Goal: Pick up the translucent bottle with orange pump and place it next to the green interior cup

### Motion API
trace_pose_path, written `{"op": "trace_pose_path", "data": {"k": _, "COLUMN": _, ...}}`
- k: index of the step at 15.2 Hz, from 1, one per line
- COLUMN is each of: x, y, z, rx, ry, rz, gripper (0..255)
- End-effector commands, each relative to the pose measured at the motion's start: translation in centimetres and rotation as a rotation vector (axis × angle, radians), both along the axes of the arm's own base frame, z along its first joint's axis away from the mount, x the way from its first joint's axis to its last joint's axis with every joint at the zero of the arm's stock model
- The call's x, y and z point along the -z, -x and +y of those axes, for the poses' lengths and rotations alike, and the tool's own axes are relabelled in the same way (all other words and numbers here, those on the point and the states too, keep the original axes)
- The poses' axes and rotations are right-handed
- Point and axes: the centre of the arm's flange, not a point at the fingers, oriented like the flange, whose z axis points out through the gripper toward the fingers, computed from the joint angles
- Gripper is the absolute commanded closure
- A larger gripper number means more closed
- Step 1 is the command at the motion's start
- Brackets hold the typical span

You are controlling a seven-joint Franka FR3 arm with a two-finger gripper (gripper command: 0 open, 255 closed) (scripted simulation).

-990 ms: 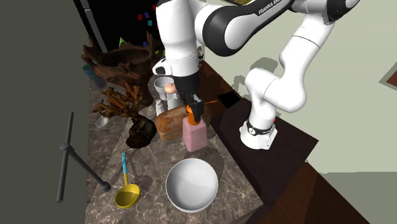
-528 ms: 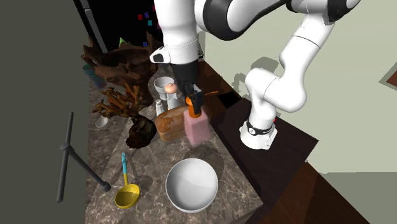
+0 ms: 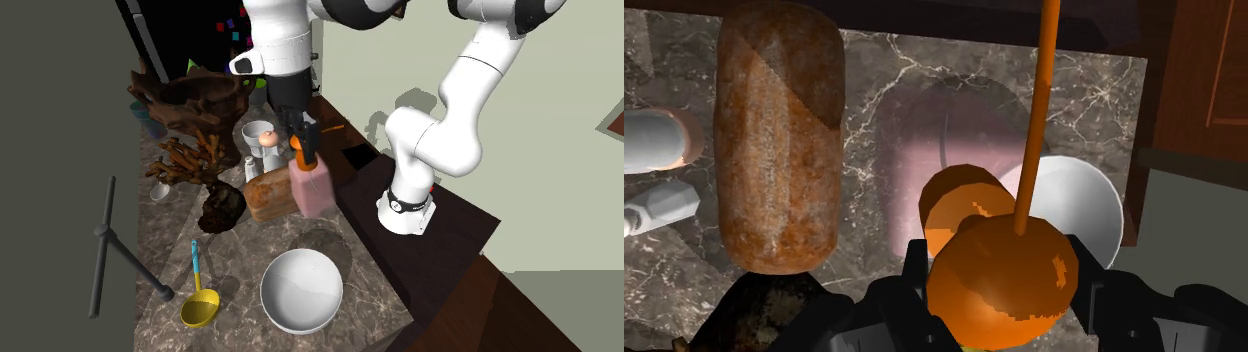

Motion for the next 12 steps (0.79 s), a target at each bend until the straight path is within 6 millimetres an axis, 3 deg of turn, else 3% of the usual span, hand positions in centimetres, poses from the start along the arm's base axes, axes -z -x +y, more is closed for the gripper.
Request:
{"op": "trace_pose_path", "data": {"k": 1, "x": -1.1, "y": 0.1, "z": 0.0, "rx": 0.000, "ry": 0.000, "rz": 0.000, "gripper": 255}}
{"op": "trace_pose_path", "data": {"k": 12, "x": -6.9, "y": 0.1, "z": 0.0, "rx": 0.000, "ry": 0.000, "rz": 0.000, "gripper": 255}}
